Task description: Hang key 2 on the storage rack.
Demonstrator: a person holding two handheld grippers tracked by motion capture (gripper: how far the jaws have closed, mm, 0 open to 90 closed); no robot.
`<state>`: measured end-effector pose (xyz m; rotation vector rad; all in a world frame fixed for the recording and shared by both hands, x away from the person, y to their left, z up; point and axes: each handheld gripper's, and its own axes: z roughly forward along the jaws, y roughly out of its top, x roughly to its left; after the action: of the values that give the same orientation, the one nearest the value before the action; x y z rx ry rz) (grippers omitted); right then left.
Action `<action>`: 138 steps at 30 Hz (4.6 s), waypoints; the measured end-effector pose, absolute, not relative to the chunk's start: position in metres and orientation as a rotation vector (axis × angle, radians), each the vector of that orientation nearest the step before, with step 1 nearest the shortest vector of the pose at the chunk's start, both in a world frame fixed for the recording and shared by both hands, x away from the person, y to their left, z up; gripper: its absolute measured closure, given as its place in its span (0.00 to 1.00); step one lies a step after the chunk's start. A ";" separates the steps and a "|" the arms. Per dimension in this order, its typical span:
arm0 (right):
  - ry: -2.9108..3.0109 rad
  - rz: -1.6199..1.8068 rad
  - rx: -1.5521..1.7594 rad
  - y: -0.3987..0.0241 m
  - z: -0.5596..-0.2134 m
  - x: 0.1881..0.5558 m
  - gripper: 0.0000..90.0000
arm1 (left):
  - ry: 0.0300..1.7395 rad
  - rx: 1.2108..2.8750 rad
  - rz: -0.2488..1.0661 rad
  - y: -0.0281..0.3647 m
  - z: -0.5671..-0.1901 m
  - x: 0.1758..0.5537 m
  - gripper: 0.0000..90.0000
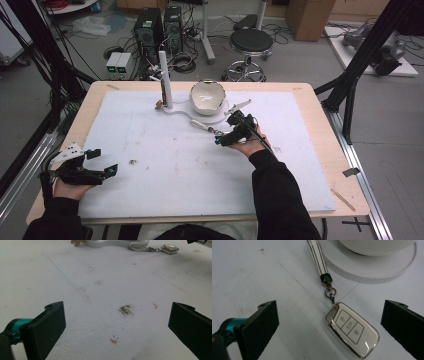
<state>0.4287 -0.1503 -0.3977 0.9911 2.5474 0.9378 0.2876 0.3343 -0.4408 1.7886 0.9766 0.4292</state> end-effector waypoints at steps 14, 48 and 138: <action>2.637 0.896 0.945 -0.117 -0.413 0.458 0.03 | 0.961 1.813 0.424 0.332 -0.443 0.290 0.02; 2.726 0.837 0.841 -0.082 -0.429 0.477 0.74 | 0.941 1.817 0.386 0.330 -0.444 0.290 0.02; 2.347 1.443 0.717 -0.056 -0.238 0.461 0.84 | 0.925 1.804 0.409 0.333 -0.442 0.287 0.02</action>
<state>0.4606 -0.0556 -0.2384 0.7168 2.3471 1.4425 0.2869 0.3325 -0.4417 1.8038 0.9254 0.4088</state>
